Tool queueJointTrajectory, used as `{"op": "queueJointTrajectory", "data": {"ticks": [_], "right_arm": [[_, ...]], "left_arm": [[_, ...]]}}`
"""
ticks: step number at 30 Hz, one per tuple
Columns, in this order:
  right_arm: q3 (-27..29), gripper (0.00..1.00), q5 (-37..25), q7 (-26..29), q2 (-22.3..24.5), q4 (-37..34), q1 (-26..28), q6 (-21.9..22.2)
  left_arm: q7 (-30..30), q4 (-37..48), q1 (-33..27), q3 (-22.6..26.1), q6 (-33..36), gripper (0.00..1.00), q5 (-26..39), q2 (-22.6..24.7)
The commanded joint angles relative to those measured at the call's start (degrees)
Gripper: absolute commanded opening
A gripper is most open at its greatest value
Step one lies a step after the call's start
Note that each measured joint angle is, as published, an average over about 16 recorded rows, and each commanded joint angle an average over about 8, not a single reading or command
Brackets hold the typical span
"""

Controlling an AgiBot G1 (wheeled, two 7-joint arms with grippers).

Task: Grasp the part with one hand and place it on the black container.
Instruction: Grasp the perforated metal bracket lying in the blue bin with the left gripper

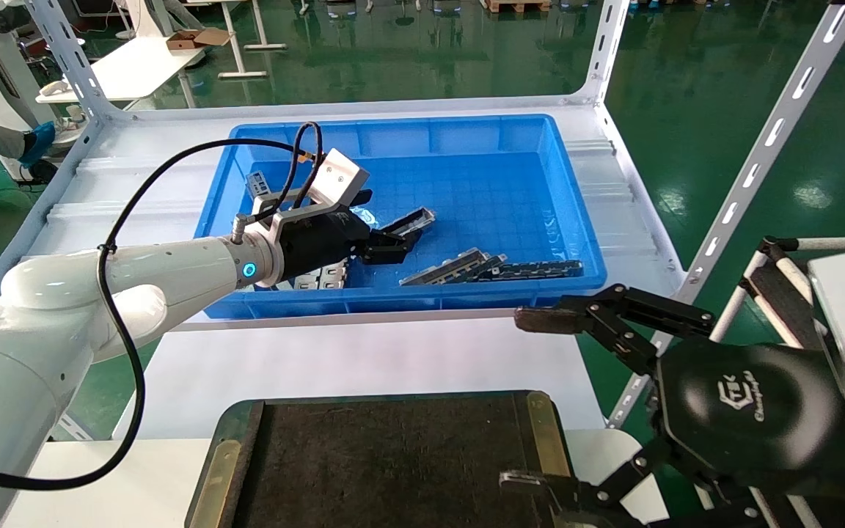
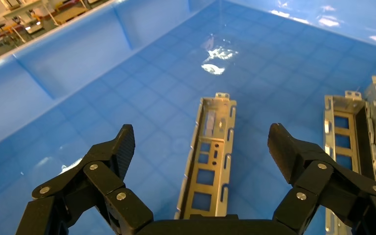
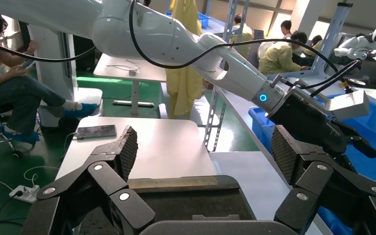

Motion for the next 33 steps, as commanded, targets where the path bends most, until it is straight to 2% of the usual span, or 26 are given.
{"op": "queueJointTrajectory", "data": {"ticks": [1, 33], "right_arm": [[0.0, 0.0, 0.0, 0.0, 0.0, 0.0, 0.0, 0.0], [-0.07, 0.0, 0.05, -0.03, 0.03, 0.0, 0.02, 0.03]], "left_arm": [[-0.73, -0.61, 0.4, 0.58, -0.27, 0.0, -0.01, 0.02], [-5.66, -2.27, 1.94, 7.62, -4.55, 0.0, -3.65, -0.27]]}}
